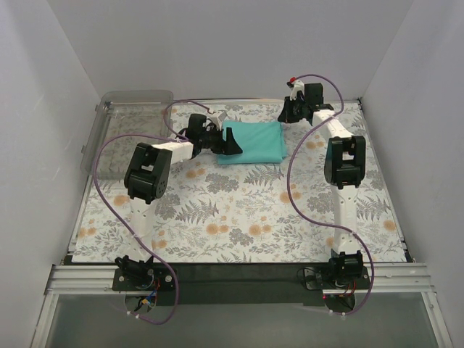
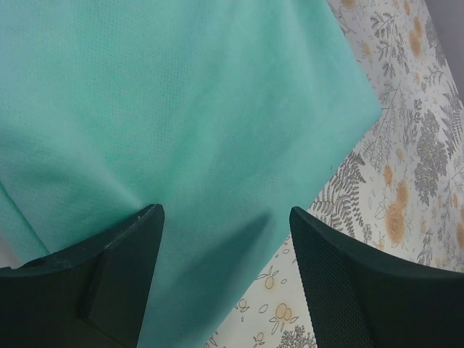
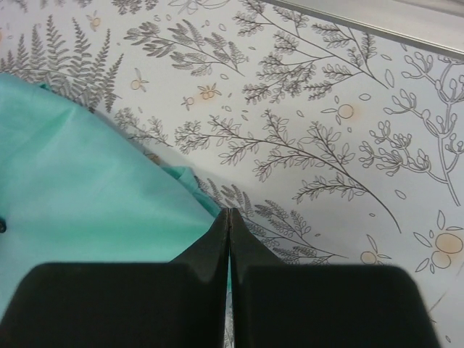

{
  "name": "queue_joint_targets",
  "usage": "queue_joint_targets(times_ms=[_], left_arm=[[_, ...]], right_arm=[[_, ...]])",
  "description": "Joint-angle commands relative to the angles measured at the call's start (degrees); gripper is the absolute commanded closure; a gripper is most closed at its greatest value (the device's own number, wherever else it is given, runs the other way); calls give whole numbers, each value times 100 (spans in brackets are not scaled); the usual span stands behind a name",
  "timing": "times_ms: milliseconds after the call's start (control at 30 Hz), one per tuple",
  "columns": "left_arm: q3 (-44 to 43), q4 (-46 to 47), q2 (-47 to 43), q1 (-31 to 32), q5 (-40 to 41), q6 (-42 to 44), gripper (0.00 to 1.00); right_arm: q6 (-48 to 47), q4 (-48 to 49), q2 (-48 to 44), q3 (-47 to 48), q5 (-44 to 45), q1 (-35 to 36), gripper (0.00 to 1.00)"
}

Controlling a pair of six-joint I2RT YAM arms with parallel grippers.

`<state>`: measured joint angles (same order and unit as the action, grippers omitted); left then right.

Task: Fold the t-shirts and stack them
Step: Fold the tshirt

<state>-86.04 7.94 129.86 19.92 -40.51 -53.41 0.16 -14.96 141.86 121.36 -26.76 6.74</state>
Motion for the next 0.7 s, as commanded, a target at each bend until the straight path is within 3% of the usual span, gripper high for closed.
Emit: queue_joint_targets(times_ms=[0, 267, 500, 600, 633, 667], left_arm=[[-27, -223, -128, -32, 175, 199, 35], [-132, 224, -734, -32, 561, 243, 28], [640, 708, -1753, -67, 1115, 243, 23], [1358, 998, -2305, -103, 1273, 252, 23], [1527, 1138, -2412, -120, 1274, 182, 23], [1677, 1226, -2500, -146, 1265, 129, 23]], right_arm=[[116, 134, 254, 274, 514, -15, 99], [54, 81, -8, 318, 558, -77, 97], [-394, 283, -1151, -655, 191, -270, 82], [-727, 283, -1678, -1279, -1046, -375, 78], [-850, 283, -1793, -1769, -2225, -410, 77], [-1008, 275, -1959, -1983, -2698, -402, 77]])
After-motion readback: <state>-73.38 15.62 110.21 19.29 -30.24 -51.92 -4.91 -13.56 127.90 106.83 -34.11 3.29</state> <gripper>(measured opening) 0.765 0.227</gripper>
